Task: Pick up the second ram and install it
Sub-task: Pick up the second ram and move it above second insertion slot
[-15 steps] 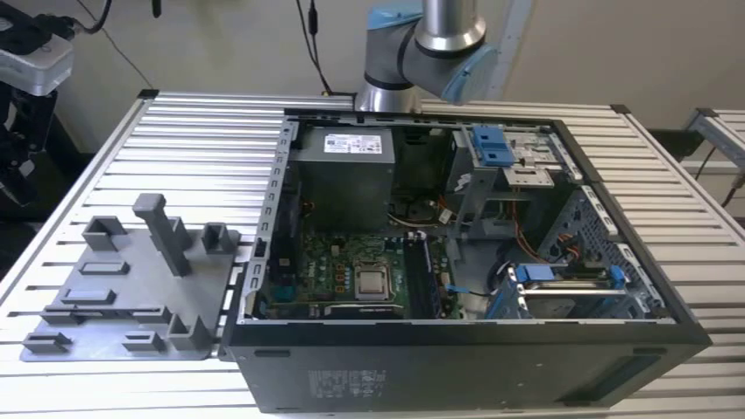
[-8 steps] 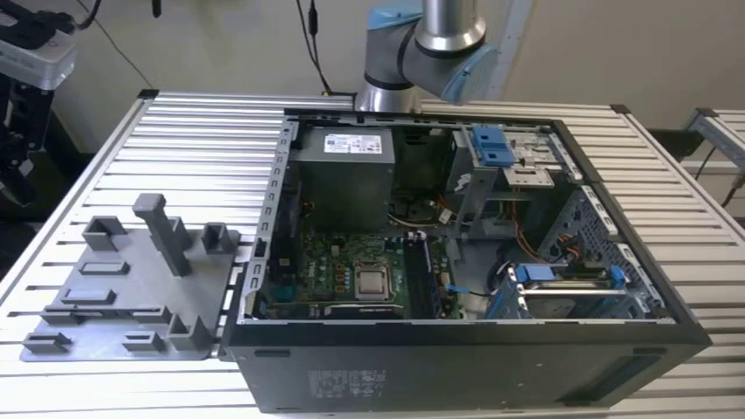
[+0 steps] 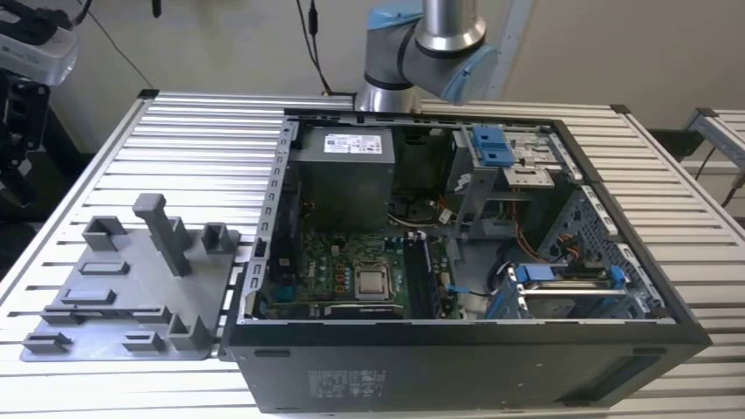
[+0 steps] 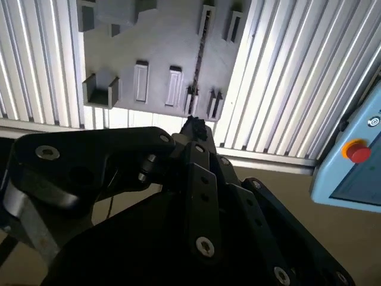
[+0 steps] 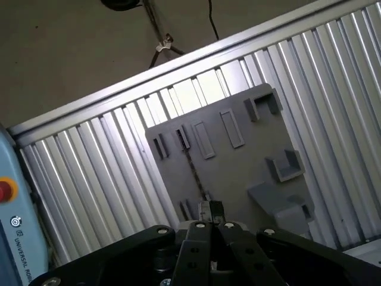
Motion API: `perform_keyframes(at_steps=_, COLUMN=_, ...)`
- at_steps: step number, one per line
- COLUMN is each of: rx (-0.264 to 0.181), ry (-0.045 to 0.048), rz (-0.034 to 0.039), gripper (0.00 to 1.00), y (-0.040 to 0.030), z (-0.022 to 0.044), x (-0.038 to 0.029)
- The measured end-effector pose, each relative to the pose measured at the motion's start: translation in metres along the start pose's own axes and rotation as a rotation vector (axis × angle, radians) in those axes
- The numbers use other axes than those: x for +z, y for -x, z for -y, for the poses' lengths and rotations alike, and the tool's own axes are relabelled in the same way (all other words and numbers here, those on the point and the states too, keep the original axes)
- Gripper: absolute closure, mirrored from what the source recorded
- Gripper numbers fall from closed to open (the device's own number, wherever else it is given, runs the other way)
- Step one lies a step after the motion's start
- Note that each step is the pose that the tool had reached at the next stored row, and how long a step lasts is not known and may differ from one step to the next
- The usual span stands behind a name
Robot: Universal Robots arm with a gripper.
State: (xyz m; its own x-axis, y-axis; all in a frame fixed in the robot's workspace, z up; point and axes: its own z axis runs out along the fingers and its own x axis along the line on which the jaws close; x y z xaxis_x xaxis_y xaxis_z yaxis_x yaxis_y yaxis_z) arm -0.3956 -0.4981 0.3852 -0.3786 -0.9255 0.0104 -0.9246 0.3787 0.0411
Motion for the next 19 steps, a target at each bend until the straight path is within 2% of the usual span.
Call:
perform_keyframes(at_steps=10, rx=-0.101, ry=-0.0014, rz=-0.0048, gripper=0.89, y=-0.0001, z=-0.0002, x=0.0000)
perform_keyframes(at_steps=19, rx=-0.108, ry=-0.0014, rz=-0.0051, gripper=0.88, y=-0.0001, z=-0.0002, x=0.0000)
